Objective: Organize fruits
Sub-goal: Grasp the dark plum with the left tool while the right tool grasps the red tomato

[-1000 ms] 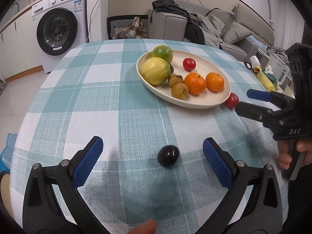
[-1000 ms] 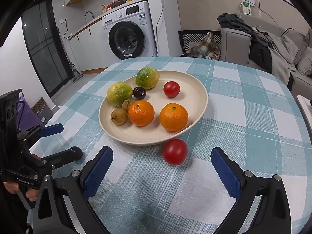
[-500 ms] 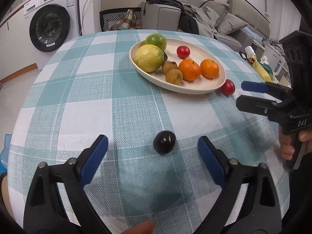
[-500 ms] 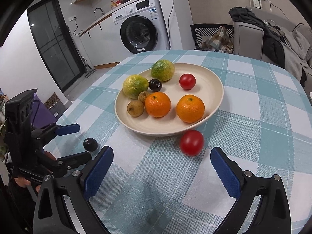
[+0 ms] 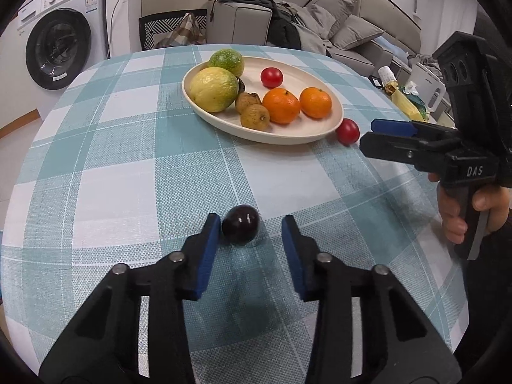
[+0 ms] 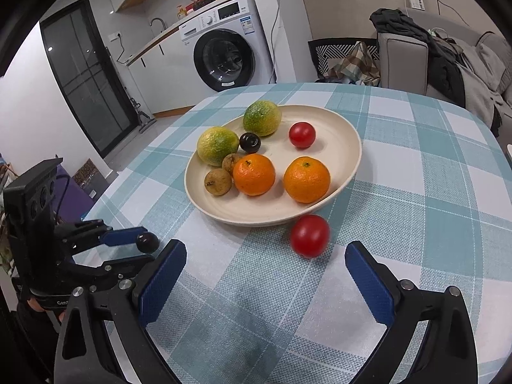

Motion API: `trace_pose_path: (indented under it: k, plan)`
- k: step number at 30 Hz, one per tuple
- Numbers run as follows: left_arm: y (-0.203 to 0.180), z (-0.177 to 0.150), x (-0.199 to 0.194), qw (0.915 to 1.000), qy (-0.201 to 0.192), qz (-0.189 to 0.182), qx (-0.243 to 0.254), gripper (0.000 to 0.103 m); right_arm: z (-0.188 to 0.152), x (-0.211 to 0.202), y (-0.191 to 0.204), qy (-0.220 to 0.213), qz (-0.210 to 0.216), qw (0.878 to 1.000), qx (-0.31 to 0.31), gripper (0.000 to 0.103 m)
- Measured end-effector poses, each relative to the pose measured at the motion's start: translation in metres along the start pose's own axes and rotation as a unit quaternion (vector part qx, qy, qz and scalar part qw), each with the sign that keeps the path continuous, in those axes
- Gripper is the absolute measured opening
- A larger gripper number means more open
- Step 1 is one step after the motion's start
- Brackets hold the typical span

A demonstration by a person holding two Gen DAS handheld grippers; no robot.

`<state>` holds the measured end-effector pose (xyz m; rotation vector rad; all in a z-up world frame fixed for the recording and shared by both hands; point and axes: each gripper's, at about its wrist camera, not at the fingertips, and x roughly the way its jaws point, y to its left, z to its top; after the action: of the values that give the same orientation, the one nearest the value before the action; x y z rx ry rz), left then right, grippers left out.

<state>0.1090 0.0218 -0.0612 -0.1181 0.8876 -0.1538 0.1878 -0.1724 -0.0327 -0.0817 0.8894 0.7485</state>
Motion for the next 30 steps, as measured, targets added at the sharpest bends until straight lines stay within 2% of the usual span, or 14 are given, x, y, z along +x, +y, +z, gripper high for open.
trace_pose_path:
  k: [4,12,14,16,20,25,30]
  plan:
    - [0.004,0.0,-0.002,1.0,-0.004,0.001,-0.008,0.025,0.001,0.0,-0.005,0.002,0.0,1.0,0.011,0.102]
    - [0.01,0.001,-0.003,0.9998,-0.009,-0.007,-0.014,0.022,0.001,0.005,-0.008,0.008,-0.013,1.0,0.014,0.102]
    - [0.011,0.001,-0.004,0.9997,-0.014,-0.013,-0.018,0.022,0.001,0.008,-0.009,0.013,-0.02,1.0,0.015,0.097]
    - [0.012,0.001,-0.004,0.9996,-0.014,-0.015,-0.021,0.022,0.001,0.011,-0.009,0.019,-0.024,0.999,0.014,0.076]
    - [0.012,0.001,-0.004,0.9995,-0.015,-0.018,-0.022,0.022,0.002,0.014,-0.011,0.021,-0.035,0.999,0.012,0.075]
    - [0.01,0.0,-0.002,0.9996,-0.01,-0.014,-0.021,0.022,0.003,0.019,-0.017,0.029,-0.048,0.998,0.022,0.061]
    - [0.009,0.0,0.001,0.9997,-0.003,-0.012,-0.021,0.022,0.004,0.019,-0.022,0.023,-0.049,0.998,0.032,0.053]
